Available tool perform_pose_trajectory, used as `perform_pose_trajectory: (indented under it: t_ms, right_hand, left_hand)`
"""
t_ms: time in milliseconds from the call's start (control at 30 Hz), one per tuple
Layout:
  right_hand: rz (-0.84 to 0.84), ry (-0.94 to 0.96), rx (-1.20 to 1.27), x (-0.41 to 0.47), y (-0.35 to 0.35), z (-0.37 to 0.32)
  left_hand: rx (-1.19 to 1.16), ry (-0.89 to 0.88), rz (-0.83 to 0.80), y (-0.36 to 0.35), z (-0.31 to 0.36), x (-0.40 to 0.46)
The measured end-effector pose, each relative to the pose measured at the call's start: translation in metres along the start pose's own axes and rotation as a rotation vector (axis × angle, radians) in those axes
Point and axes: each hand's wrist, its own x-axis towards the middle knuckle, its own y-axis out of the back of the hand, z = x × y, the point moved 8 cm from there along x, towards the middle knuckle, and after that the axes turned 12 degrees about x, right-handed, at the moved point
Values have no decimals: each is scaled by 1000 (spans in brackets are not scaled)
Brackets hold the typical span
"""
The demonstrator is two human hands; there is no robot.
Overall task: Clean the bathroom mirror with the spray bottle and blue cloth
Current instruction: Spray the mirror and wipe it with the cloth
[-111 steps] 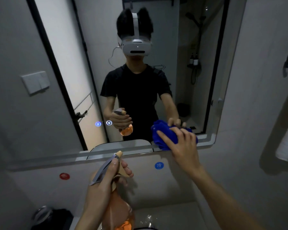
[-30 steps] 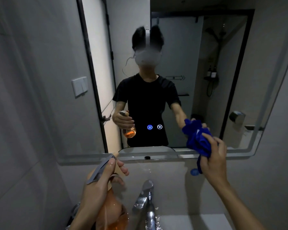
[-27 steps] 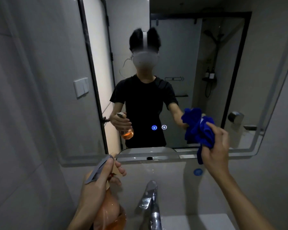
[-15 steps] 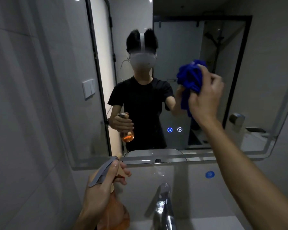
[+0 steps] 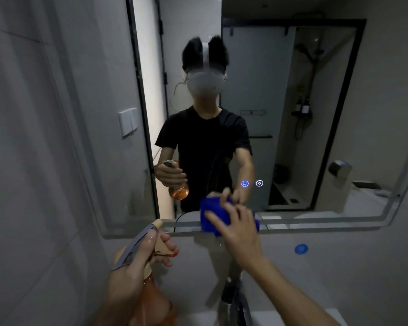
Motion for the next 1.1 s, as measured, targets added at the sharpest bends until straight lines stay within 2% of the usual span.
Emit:
perform_pose_trajectory:
  t_ms: [33, 100, 200, 300, 333, 400, 500, 567, 633, 700, 800, 933, 1033, 1100]
  right_hand:
    - [68, -27, 18, 21, 20, 8]
    - [193, -76, 48, 73, 66, 19]
    - [329, -127, 36, 153, 127, 29]
    - [407, -180, 50, 186, 144, 26]
    - [419, -177, 43, 182, 135, 20]
    - [375, -86, 15, 152, 93, -2]
    - [134, 196, -53, 62, 4, -42]
    - [-66, 235, -45, 6, -31, -44]
    - [-153, 218, -20, -16, -36, -31]
    - [-60, 194, 25, 3, -10, -15]
    - [164, -37, 134, 69, 57, 28]
    - [397, -156, 151, 163, 146, 44]
    - [448, -252, 131, 188, 148, 27]
    - [369, -170, 57, 171, 113, 1]
  left_hand:
    - [-10, -4, 7, 0, -5, 3]
    - [27, 42, -145, -6, -27, 6]
    - [-14, 260, -190, -9, -58, 19]
    - [-33, 164, -141, -18, -38, 21]
    - [-45, 134, -79, -20, -30, 19]
    - [-77, 58, -50, -19, -22, 12]
    - [-26, 35, -51, -19, -20, 16]
    - [-27, 67, -79, -17, -24, 18]
    - [-25, 84, -78, -11, -25, 18]
    - [-26, 90, -70, -5, -23, 20]
    - [-23, 119, -32, 2, -20, 23]
    - [-45, 28, 8, -4, 2, 11]
    - [-41, -32, 17, -8, 10, 6]
    - [-40, -17, 36, -11, 11, 3]
